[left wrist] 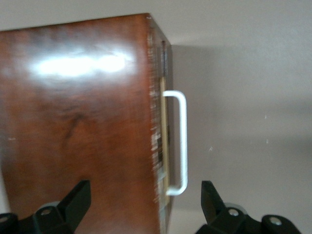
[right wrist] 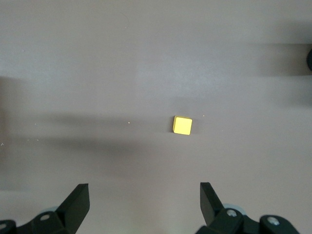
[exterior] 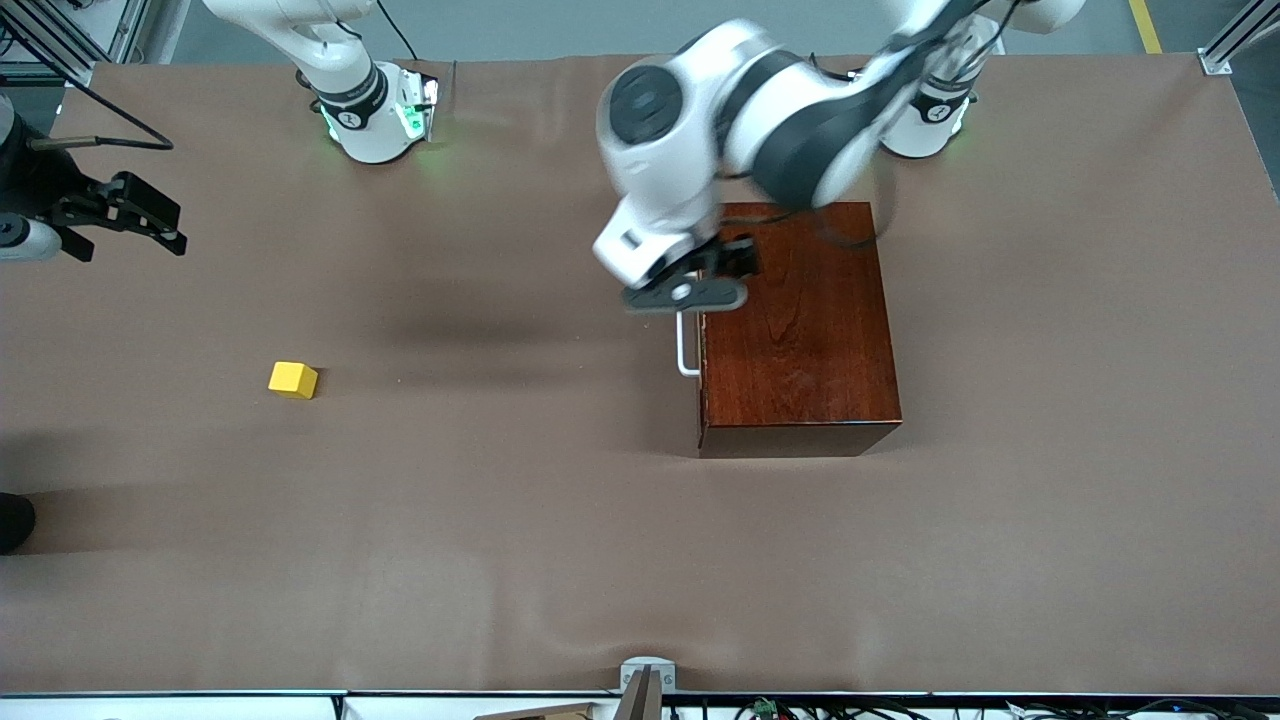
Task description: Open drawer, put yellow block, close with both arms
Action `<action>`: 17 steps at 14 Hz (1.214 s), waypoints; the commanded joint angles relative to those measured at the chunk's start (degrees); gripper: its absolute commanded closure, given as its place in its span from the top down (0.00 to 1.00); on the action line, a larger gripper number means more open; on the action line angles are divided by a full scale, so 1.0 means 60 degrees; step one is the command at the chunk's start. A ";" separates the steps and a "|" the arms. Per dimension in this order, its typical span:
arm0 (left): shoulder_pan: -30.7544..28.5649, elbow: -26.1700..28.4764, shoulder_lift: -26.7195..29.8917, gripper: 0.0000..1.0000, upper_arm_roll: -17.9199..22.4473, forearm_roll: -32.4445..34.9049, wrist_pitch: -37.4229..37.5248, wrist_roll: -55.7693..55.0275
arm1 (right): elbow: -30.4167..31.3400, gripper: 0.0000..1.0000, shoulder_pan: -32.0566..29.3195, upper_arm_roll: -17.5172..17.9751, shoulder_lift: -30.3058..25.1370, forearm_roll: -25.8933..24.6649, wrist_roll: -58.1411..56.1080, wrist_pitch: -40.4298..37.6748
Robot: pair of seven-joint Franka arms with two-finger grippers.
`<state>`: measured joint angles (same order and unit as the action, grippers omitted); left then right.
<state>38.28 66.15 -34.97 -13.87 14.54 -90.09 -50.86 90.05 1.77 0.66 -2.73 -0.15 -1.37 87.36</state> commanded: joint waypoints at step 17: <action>0.1793 -0.1138 -0.2844 1.00 0.1404 0.0199 -0.0995 -0.1777 | -0.0037 1.00 -0.0676 -0.0051 0.1390 0.0026 0.0009 0.0467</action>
<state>48.19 62.26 -50.19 -5.50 14.53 -95.65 -60.84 90.16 -1.19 -0.15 4.48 -0.20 -1.36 88.96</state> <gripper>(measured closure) 0.000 0.000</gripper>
